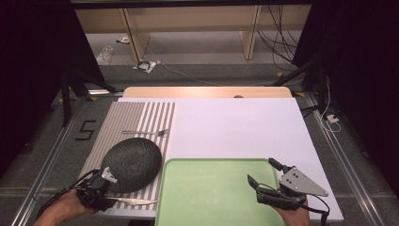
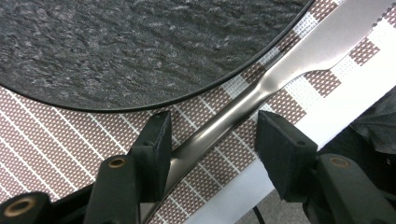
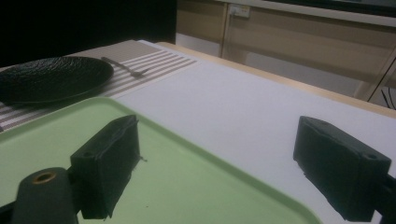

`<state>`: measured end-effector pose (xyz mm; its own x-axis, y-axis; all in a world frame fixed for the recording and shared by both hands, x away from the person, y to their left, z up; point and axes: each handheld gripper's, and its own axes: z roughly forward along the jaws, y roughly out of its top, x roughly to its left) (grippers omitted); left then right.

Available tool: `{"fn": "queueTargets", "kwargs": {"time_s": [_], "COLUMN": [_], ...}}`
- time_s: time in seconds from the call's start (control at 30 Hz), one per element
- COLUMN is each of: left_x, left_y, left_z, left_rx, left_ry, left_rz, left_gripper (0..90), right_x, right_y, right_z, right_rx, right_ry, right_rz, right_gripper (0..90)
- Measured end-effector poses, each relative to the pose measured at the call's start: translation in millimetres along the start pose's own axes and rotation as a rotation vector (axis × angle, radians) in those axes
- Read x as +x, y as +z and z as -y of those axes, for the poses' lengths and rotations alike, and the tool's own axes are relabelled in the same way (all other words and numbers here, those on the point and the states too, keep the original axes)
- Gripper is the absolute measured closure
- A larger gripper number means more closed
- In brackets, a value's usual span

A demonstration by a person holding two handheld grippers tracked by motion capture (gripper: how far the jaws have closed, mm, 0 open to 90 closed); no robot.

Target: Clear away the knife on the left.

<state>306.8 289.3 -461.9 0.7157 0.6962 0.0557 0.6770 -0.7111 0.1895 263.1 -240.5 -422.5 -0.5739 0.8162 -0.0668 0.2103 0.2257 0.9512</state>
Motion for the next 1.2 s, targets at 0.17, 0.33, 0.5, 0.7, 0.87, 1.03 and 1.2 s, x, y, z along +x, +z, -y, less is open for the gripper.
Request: {"fn": "queueTargets", "kwargs": {"time_s": [0.17, 0.33, 0.5, 0.7, 0.87, 1.03, 1.2], "left_x": [-3.4, -3.8, -8.9, -12.1, -16.5, -14.7, -16.2], "left_y": [-0.1, -0.3, -0.6, -0.8, -0.8, -0.6, -0.2], "left_z": [-3.9, -4.5, -6.1, -6.4, -7.4, -8.2, -10.4], "left_rx": [0.043, 0.054, 0.066, 0.065, 0.051, 0.053, 0.069], "left_ry": [0.024, 0.031, 0.064, 0.129, 0.194, 0.199, 0.222], "left_rz": [-0.01, 0.0, -0.001, 0.001, -0.014, 0.001, 0.0], "left_gripper": [50.7, 54.4, 61.6, 67.3, 68.9, 69.8, 70.9], "right_x": [0.1, 0.2, 0.6, 1.3, 2.5, 2.5, 2.3], "right_y": [0.6, 0.7, -0.3, 0.2, 1.6, 1.6, 1.4], "right_z": [0.1, 0.4, 0.0, -0.1, -0.1, -0.2, -0.1], "right_rx": [-0.001, 0.001, 0.007, 0.011, 0.015, 0.015, 0.015], "right_ry": [-0.001, -0.005, -0.014, -0.02, -0.027, -0.027, -0.029], "right_rz": [0.0, 0.004, 0.001, 0.005, 0.006, 0.006, 0.006], "right_gripper": [15.3, 15.4, 15.4, 15.5, 15.5, 15.5, 15.6]}}
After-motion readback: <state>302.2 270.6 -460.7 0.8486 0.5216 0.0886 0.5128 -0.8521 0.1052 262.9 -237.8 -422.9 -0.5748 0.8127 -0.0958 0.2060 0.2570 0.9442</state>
